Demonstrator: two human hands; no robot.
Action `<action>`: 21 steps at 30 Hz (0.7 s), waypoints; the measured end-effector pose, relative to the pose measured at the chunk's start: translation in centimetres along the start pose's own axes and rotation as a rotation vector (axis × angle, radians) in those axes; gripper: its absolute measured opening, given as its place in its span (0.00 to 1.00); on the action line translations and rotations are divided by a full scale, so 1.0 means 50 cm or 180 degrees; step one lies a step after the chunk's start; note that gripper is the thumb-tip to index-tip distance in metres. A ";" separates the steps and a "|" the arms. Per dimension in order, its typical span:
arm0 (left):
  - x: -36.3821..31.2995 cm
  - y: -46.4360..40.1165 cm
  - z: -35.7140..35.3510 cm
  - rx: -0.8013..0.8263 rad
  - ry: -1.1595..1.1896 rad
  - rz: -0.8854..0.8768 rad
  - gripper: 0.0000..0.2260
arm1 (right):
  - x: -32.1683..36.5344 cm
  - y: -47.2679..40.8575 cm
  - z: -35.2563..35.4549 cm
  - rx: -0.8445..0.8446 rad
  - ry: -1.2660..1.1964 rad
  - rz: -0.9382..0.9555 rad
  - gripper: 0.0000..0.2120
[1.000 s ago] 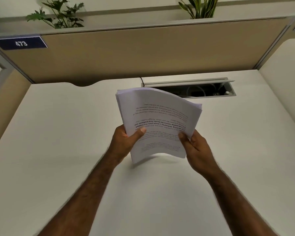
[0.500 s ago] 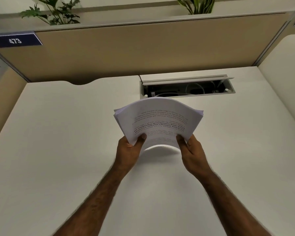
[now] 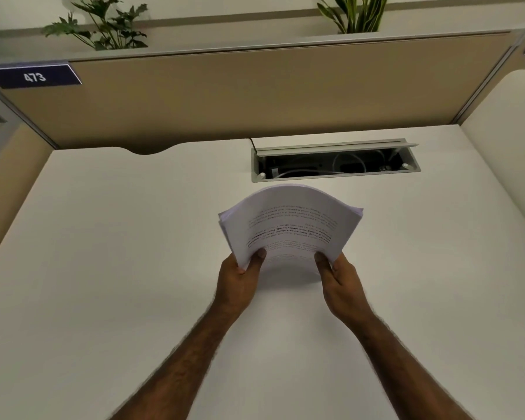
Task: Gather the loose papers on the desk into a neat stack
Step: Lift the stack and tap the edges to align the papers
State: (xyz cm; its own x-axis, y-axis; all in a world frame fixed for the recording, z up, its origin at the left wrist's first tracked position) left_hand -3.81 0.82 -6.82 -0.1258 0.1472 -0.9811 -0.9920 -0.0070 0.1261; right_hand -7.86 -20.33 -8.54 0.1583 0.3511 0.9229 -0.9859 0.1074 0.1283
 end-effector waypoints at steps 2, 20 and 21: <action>0.000 0.003 -0.002 0.0010 -0.0050 -0.0029 0.09 | -0.003 -0.001 -0.003 0.0049 0.0038 -0.0065 0.17; -0.008 0.016 -0.022 -0.0179 0.1741 0.0660 0.16 | 0.031 0.064 -0.065 -0.0070 -0.2416 -0.0695 0.19; -0.009 0.020 -0.028 -0.0143 0.1792 0.0656 0.18 | 0.035 0.069 -0.076 -0.0121 -0.2445 -0.0683 0.18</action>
State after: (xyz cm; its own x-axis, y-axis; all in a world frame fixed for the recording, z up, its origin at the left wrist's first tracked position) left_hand -4.77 -0.64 -6.46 -0.2901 -0.4080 -0.8656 -0.9445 -0.0234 0.3276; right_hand -10.80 -15.79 -7.86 0.2493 -0.4184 0.8734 -0.9334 0.1366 0.3319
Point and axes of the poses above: each hand's wrist, its own y-axis away from the middle knuckle, its own z-axis out of the back of the hand, x = y × z, the point moved 3 cm from there along -y, towards the middle knuckle, and after that the axes turned 5 degrees about x, right-handed, at the moved point
